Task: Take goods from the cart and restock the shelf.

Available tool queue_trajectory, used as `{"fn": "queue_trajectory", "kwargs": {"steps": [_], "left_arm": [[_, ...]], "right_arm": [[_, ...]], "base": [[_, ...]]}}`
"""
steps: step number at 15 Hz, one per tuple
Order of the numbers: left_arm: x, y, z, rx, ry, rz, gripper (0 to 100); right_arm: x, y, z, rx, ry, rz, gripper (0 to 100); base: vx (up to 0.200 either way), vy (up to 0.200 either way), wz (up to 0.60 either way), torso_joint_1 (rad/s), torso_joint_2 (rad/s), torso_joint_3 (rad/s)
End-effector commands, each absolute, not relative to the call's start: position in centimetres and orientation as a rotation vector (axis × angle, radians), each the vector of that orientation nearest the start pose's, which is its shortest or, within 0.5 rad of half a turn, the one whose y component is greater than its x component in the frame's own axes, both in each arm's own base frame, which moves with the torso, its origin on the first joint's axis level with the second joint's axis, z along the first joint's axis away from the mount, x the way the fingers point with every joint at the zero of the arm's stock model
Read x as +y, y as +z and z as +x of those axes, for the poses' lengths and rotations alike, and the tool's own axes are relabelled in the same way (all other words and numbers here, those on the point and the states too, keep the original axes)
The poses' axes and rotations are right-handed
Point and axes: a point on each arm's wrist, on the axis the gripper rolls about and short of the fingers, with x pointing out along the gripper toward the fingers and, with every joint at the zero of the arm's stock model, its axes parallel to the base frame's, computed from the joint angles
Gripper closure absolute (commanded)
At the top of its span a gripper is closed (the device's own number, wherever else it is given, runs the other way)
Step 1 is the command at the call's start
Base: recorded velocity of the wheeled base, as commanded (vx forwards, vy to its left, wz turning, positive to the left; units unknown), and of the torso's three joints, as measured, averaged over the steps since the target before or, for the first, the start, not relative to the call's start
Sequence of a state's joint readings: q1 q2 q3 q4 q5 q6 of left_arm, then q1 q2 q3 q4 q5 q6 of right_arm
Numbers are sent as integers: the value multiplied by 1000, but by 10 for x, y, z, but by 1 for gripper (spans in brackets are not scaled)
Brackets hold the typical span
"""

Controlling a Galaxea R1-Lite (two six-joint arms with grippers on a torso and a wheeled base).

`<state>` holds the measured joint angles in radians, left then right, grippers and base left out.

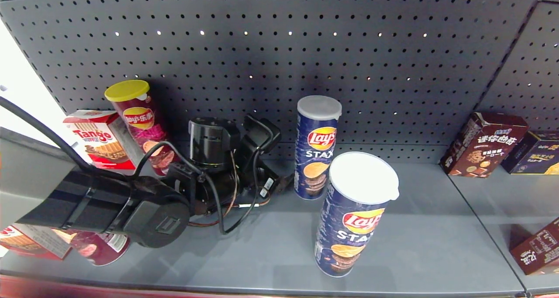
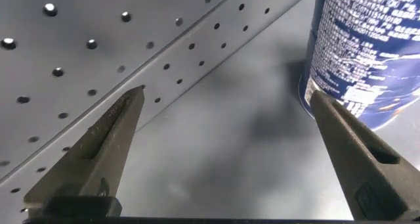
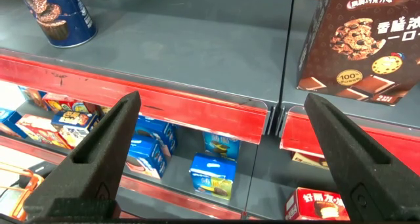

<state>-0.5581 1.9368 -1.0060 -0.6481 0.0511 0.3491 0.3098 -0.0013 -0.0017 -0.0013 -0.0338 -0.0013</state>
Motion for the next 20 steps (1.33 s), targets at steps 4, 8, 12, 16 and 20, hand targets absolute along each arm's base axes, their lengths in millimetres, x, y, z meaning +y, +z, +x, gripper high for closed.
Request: {"fn": "queue_trajectory", "kwargs": {"steps": [4,8,12,16,20], "left_arm": [[-196,153,317,192,-546,426,0],[-184,174,300,148,-536,406,0],[-179,191,258,15,-563,335,0],[-164,199,209,-47,-618,282,0],[-139,184,175,-39,-659,280,0]], "right_arm": [[-8,76,-22,-3,276,-1,0],[-8,76,-22,-3,276,-3,0],[-8,76,-22,-3,276,-3,0],[-8,76,-22,-3,276,-1,0],[-8,76,-22,-3,276,-1,0]], "base": [[0,0,0,0,0,0],[0,0,0,0,0,0],[0,0,0,0,0,0],[0,0,0,0,0,0],[0,0,0,0,0,0]]}}
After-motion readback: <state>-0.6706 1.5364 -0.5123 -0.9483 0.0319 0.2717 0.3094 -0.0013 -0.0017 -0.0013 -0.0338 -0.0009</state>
